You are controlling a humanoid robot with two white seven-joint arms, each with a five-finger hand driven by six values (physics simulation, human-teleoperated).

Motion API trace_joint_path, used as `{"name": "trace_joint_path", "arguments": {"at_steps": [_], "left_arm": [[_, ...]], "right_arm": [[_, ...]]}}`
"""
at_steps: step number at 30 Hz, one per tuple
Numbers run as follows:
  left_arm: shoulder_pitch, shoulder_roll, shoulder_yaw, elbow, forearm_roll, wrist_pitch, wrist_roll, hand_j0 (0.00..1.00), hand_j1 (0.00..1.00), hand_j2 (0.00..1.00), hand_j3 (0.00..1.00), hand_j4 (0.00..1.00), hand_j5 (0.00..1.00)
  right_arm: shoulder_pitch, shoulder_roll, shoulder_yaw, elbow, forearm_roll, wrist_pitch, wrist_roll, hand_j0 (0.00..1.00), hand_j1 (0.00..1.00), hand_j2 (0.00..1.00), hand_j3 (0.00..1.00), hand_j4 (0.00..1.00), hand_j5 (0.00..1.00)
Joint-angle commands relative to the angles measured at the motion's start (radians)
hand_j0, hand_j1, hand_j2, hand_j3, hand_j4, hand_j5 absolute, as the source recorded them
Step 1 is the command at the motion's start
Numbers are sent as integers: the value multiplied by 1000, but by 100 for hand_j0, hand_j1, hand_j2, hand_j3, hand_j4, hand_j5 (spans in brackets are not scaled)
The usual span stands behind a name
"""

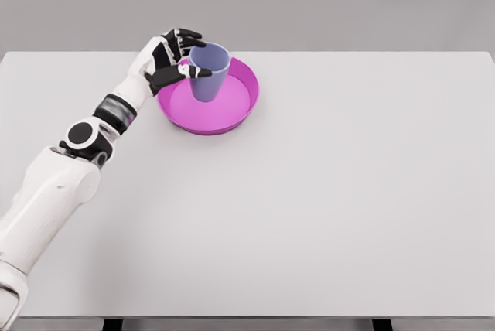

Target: Flip the cup with left arm and place it on the plate

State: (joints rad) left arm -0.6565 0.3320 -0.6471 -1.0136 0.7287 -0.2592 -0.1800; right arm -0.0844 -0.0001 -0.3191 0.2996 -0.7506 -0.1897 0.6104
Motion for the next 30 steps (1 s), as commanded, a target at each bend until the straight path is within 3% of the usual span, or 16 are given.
{"name": "trace_joint_path", "arguments": {"at_steps": [1, 8, 14, 30], "left_arm": [[0, -7, 0, 12, 1, 0, 1, 49, 49, 49, 49, 49, 49], [0, -25, -6, 30, -25, 2, 1, 50, 50, 50, 50, 50, 50], [0, -25, -6, 30, -25, 0, 1, 64, 64, 64, 64, 64, 64], [0, -21, -6, 27, -25, 0, -1, 74, 74, 74, 74, 74, 74]], "right_arm": [[0, 0, 0, 1, 1, 0, 0, 100, 100, 100, 100, 100, 100], [0, 0, 0, 0, 1, 0, 0, 100, 100, 100, 100, 100, 100], [0, 0, 0, 0, 1, 0, 0, 100, 100, 100, 100, 100, 100], [0, 0, 0, 0, 1, 0, 0, 100, 100, 100, 100, 100, 100]]}}
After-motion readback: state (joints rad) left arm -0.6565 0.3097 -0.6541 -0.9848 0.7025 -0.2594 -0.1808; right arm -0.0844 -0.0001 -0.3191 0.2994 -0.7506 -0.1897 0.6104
